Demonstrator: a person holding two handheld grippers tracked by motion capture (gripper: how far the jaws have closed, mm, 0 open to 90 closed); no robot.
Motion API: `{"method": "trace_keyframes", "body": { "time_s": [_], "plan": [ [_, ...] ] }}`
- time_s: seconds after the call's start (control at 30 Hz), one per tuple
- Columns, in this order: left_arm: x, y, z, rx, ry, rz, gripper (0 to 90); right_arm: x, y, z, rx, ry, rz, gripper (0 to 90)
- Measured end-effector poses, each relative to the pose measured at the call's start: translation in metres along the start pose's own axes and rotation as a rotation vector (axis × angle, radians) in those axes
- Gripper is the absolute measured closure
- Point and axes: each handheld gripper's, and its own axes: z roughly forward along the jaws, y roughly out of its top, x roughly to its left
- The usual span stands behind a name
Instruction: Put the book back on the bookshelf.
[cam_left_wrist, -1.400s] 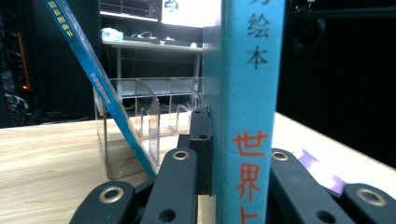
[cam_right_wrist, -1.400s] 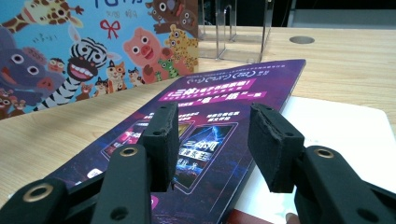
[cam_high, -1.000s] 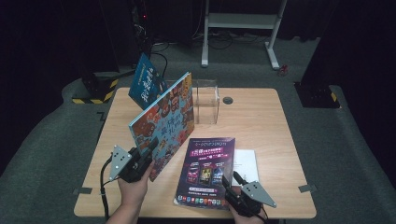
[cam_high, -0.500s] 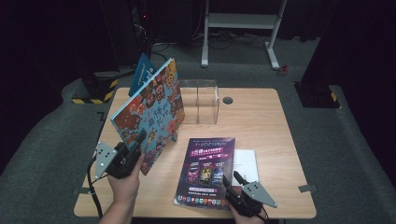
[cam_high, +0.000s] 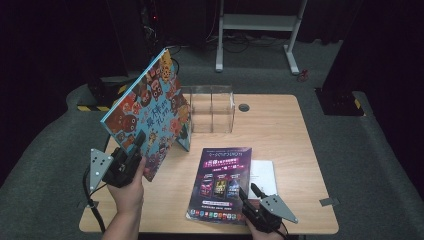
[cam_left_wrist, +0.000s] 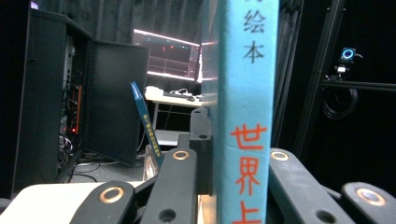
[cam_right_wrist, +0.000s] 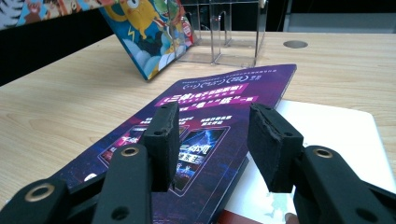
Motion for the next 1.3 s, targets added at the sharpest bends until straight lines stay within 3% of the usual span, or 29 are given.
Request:
{"method": "trace_keyframes", "body": {
  "time_s": [0.43, 0.7, 1.0, 1.3],
  "plan": [
    [-0.002, 0.002, 0.037, 0.01, 0.048, 0.05, 81.3, -0.002, 0.0, -0.002, -0.006, 0.001, 0.006, 54.2],
    [-0.001, -0.004, 0.058, 0.015, 0.075, 0.05, 81.3, -0.003, 0.0, -0.001, -0.001, 0.003, 0.013, 54.3],
    [-0.005, -0.014, 0.085, 0.061, 0.086, 0.081, 81.3, -0.004, -0.001, 0.0, 0.002, 0.009, 0.022, 54.3],
    [-0.008, -0.021, 0.099, 0.083, 0.105, 0.09, 81.3, -0.005, -0.001, -0.001, -0.002, 0.008, 0.024, 54.5]
  ]
}}
